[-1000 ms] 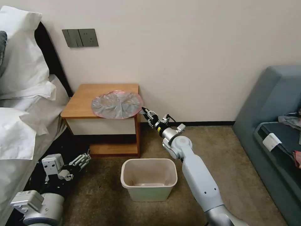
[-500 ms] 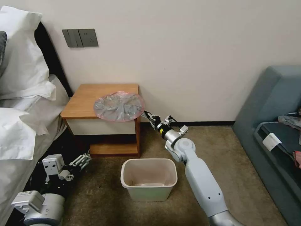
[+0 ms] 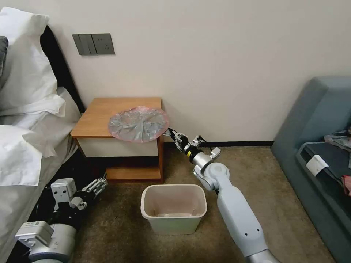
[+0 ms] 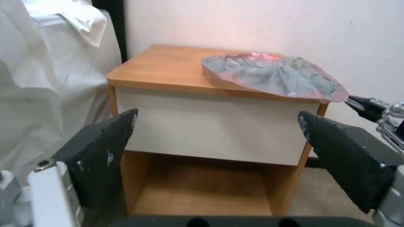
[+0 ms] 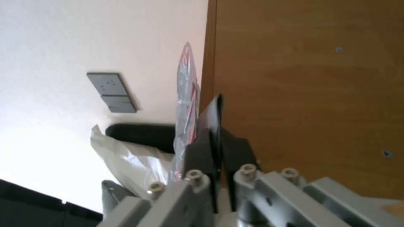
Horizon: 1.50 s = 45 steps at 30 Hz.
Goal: Pick up the garbage bag from the table and place it over the trash can.
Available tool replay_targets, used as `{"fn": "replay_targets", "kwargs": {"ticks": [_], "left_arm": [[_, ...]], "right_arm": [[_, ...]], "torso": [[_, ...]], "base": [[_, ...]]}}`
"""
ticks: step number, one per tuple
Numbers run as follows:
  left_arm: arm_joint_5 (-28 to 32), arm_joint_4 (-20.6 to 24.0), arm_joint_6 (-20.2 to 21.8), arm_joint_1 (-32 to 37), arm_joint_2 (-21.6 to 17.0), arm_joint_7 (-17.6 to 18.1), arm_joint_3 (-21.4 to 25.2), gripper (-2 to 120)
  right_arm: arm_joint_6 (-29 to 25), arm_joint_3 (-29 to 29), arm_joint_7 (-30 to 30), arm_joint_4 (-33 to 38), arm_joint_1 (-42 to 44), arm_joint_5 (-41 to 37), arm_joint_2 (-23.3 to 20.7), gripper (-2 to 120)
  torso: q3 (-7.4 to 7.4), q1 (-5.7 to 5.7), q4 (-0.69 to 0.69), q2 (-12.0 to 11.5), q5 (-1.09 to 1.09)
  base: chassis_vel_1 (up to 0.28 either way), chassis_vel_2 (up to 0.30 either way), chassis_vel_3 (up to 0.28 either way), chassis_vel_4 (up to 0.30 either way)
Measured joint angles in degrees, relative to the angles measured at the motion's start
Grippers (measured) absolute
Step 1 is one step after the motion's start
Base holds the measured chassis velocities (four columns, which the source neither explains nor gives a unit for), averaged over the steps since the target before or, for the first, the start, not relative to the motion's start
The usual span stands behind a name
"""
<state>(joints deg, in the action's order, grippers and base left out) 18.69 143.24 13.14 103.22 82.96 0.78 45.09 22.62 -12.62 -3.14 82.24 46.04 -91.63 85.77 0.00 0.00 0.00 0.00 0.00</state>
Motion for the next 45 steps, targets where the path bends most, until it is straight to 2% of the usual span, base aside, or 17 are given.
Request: {"fn": "replay_targets", "kwargs": {"ticks": [2,16,21,23,25,35,40,43,45], "left_arm": [[-0.1,0.0,0.0,0.0,0.1,0.0,-0.1,100],[-1.3,0.0,-0.3,0.1,0.2,0.0,-0.2,100],[-1.7,0.0,-0.5,0.1,0.5,-0.1,-0.4,100],[-2.3,0.0,-0.7,0.1,0.8,-0.2,-0.5,100],[-2.4,0.0,-0.7,0.1,0.8,-0.2,-0.5,100],[-3.0,0.0,-1.2,-0.1,0.9,-0.7,-0.4,100],[-3.1,0.0,-1.3,-0.5,0.9,-1.0,-0.6,100],[-3.1,0.0,-1.4,-0.9,0.8,-1.1,-0.7,100],[-3.1,0.0,-1.4,-1.0,0.7,-1.1,-0.7,100]], "right_arm": [[0.0,0.3,0.0,0.1,0.1,0.2,-0.2,0],[0.0,0.6,0.2,3.7,2.1,0.8,-1.6,0],[0.1,0.4,1.4,8.2,4.4,-0.6,-3.2,0],[0.5,0.1,2.9,12.2,6.5,-2.2,-4.5,0],[0.6,0.1,3.2,12.7,6.8,-2.4,-4.7,0],[1.3,0.5,8.1,28.5,16.0,-8.3,-12.1,0],[1.9,0.6,7.6,33.2,21.9,-7.5,-15.2,0],[2.1,1.7,4.0,35.6,28.9,-1.1,-17.8,0],[2.2,1.8,3.4,35.8,30.8,0.4,-18.3,0]], "torso": [[0.00,0.00,0.00,0.0,0.00],[0.00,0.00,0.00,0.0,0.00],[0.00,0.00,0.00,0.0,0.00],[0.00,0.00,0.00,0.0,0.01],[0.00,0.00,-0.01,0.0,0.01],[0.00,0.00,0.00,0.0,0.00],[0.00,0.00,0.00,0.0,0.00],[0.00,0.00,-0.01,0.0,0.00],[0.00,0.00,-0.01,0.0,0.00]], "base": [[0.000,0.000,0.000,0.000],[0.000,0.000,0.000,0.000],[0.000,0.000,0.000,0.000],[0.000,0.000,0.000,0.000],[0.000,0.000,0.000,0.000],[0.000,0.000,0.000,0.000],[0.000,0.000,0.000,0.000],[0.000,0.000,0.000,0.000],[0.000,0.000,0.000,0.000]]}}
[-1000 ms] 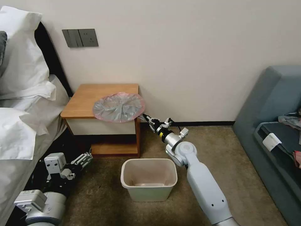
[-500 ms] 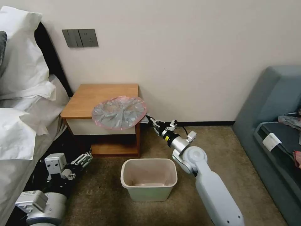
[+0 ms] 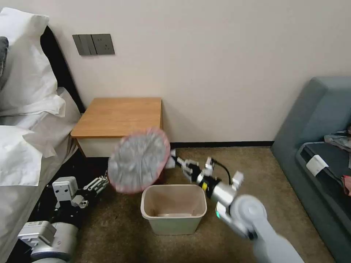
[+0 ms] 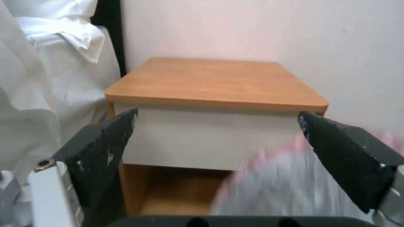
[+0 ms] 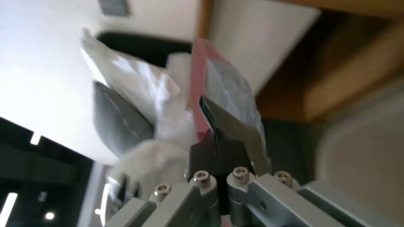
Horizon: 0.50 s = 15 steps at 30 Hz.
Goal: Pick up the garbage bag from the table and place it over the trash can.
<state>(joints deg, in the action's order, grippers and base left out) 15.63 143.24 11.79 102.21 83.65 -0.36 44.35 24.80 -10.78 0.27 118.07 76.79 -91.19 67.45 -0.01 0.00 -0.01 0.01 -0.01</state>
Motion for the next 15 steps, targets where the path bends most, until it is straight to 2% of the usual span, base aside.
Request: {"fn": "replay_targets", "kwargs": {"ticks": [6,15], "left_arm": [[0.7,0.0,0.0,-0.2,-0.5,-0.2,0.1,100],[0.8,0.0,0.0,-0.1,-0.5,-0.2,0.0,100]], "right_arm": [[0.6,-0.4,-1.0,-0.4,5.5,3.5,-1.4,0],[0.2,-2.1,-1.5,-1.7,7.0,6.4,-0.8,0]], "torso": [[0.00,0.00,0.00,0.0,0.00],[0.00,0.00,0.01,0.0,0.00]], "base": [[0.000,0.000,0.000,0.000],[0.000,0.000,0.000,0.000]]}}
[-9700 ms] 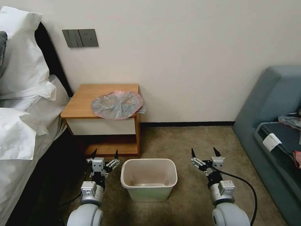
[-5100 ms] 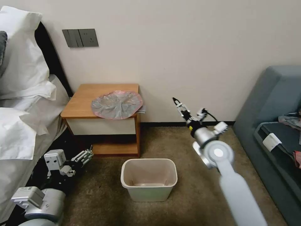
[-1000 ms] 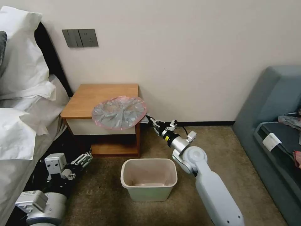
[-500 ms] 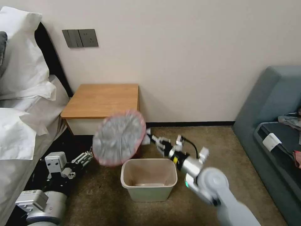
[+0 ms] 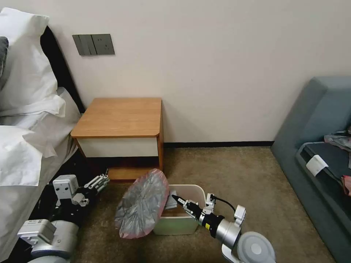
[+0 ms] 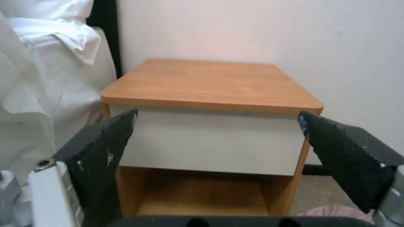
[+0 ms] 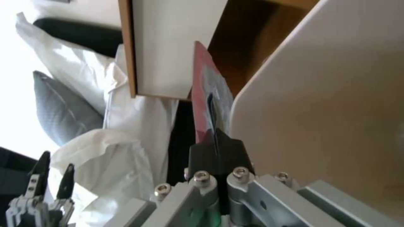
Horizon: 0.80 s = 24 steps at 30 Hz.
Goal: Pick up the garbage bag from the table and place it over the trash can.
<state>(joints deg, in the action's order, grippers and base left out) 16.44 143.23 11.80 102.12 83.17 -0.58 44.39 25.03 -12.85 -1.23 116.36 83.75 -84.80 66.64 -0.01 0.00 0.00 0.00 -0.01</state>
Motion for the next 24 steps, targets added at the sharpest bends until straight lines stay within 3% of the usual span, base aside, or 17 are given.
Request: {"fn": "replay_targets", "kwargs": {"ticks": [5,24], "left_arm": [[-0.1,0.0,0.0,0.0,0.1,0.0,-0.2,100],[-0.9,0.0,0.4,0.0,0.6,0.1,-0.3,100]], "right_arm": [[-0.3,-1.1,-0.1,-0.1,0.7,1.4,0.0,0],[-0.1,-7.0,-0.2,2.7,4.7,3.8,-1.0,68]], "torso": [[0.00,0.00,0.00,0.0,0.00],[0.01,0.00,0.00,0.0,0.00]], "base": [[0.000,0.000,0.000,0.000],[0.000,0.000,0.000,0.000]]}}
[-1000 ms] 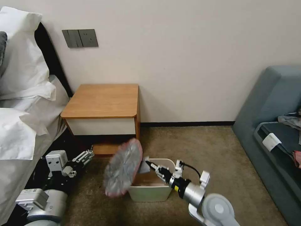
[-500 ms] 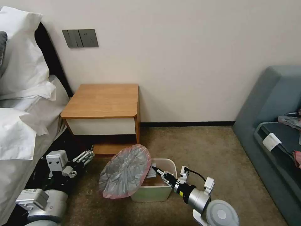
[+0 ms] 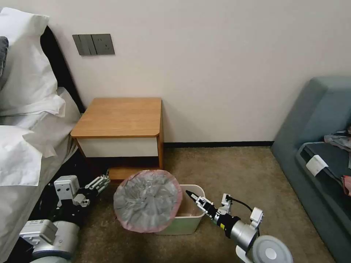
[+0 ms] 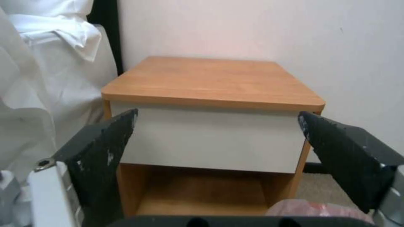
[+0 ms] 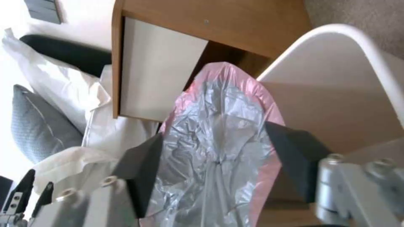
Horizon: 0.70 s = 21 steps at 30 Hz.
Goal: Pick up the garbage bag from the table and place it over the trash can.
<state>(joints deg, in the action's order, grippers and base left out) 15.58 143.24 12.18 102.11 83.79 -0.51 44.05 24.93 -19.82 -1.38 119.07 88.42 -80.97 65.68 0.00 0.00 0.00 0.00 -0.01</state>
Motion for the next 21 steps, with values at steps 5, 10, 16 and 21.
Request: {"fn": "replay_targets", "kwargs": {"ticks": [5,10,16,21], "left_arm": [[0.0,0.0,0.0,0.0,0.0,0.0,0.0,100],[-5.2,-1.3,-0.3,1.6,-1.3,-1.1,-4.3,100],[-10.2,-4.2,-0.8,2.5,-2.5,-1.1,-13.9,100],[-12.6,-6.7,-1.3,2.1,-2.6,0.6,-17.9,100]], "right_arm": [[0.0,0.0,0.0,0.0,0.0,0.0,0.0,88],[0.0,-2.8,0.2,1.7,0.7,-0.1,0.7,100],[-0.1,-5.8,0.3,2.7,1.7,0.0,1.4,100],[0.0,-7.9,0.3,3.6,2.0,0.0,1.5,100]], "torso": [[0.00,0.00,0.00,0.0,0.00],[0.00,0.00,0.01,0.0,-0.04],[0.00,0.00,-0.01,0.0,-0.05],[0.00,0.00,0.00,0.0,0.00]], "base": [[0.000,0.000,0.000,0.000],[0.000,0.000,0.000,0.000],[0.000,0.000,0.000,0.000],[0.000,0.000,0.000,0.000]]}}
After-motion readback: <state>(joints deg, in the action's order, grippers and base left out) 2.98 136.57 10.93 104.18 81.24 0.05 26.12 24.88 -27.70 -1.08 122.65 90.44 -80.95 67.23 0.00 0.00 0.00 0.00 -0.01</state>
